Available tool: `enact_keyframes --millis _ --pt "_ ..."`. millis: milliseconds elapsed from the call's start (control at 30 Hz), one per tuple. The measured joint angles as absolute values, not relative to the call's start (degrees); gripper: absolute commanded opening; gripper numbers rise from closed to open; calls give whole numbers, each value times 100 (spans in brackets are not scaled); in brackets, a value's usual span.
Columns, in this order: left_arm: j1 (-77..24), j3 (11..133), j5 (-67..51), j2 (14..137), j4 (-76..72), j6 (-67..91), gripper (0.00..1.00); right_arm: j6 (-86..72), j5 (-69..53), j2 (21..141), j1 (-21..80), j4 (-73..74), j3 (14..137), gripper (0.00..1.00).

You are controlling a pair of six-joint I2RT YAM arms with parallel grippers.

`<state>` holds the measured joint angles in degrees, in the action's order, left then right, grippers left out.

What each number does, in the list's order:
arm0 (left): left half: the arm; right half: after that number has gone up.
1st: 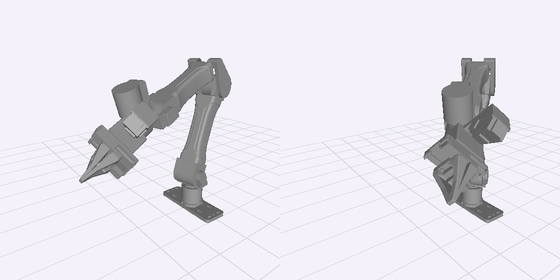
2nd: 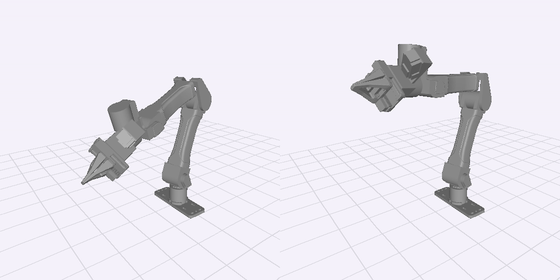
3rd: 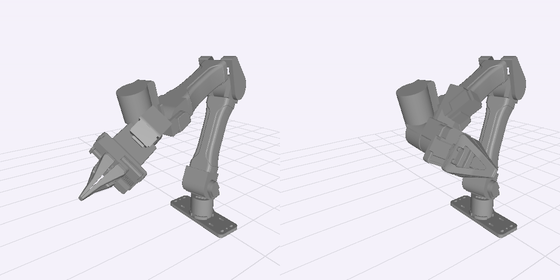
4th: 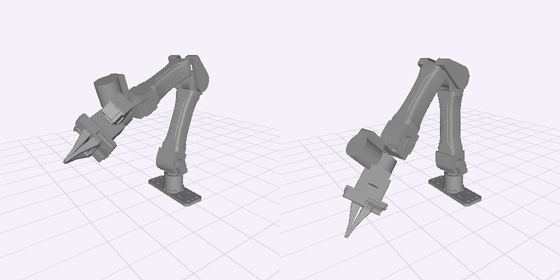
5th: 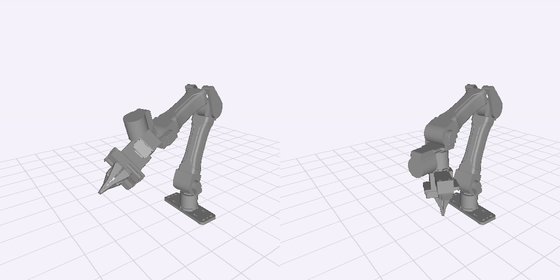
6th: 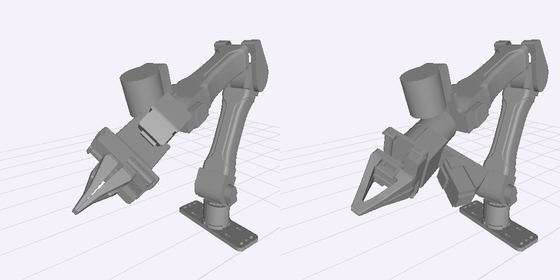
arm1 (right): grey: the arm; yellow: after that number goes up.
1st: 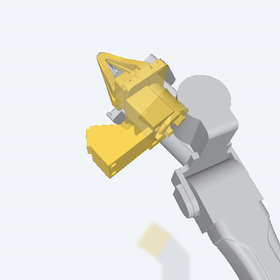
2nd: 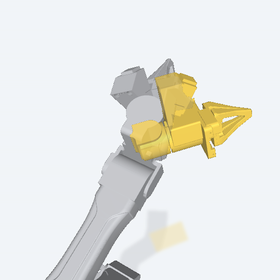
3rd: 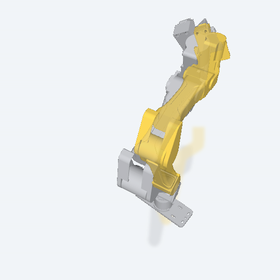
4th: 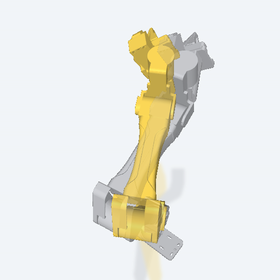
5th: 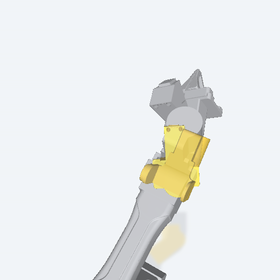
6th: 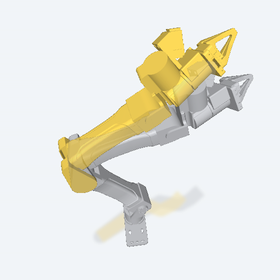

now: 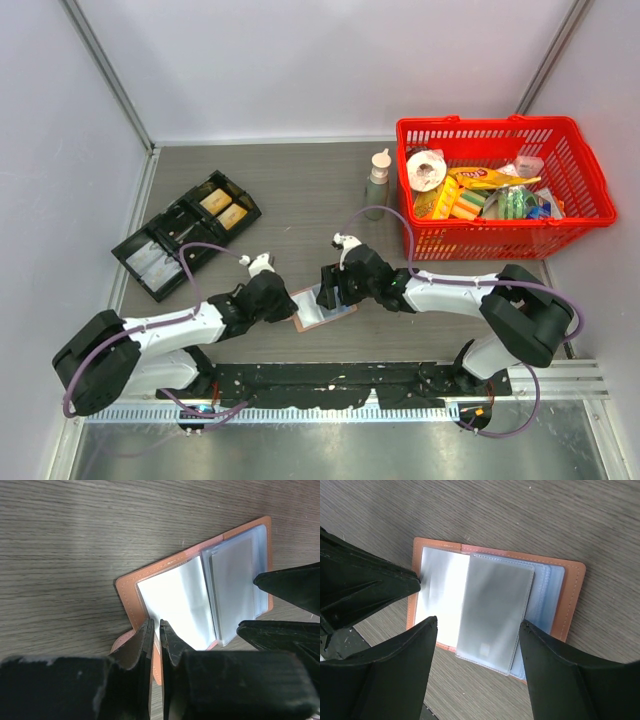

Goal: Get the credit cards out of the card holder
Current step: Remove the credit card from the card holder.

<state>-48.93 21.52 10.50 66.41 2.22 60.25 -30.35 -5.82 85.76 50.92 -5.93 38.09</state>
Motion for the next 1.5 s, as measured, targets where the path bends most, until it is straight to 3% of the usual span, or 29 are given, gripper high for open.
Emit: enact_keyframes --millis 867,1233,1500 --pt "-5070 1839 902 7022 -1011 6648 10 -3122 -1564 8597 5581 -740 4224 70" --pt "-5087 1817 945 6997 -1028 6742 10 -2711 421 7839 5638 541 4250 71" --pt "-5100 1817 945 6890 -867 6753 10 -2740 744 7970 5577 733 3988 70"
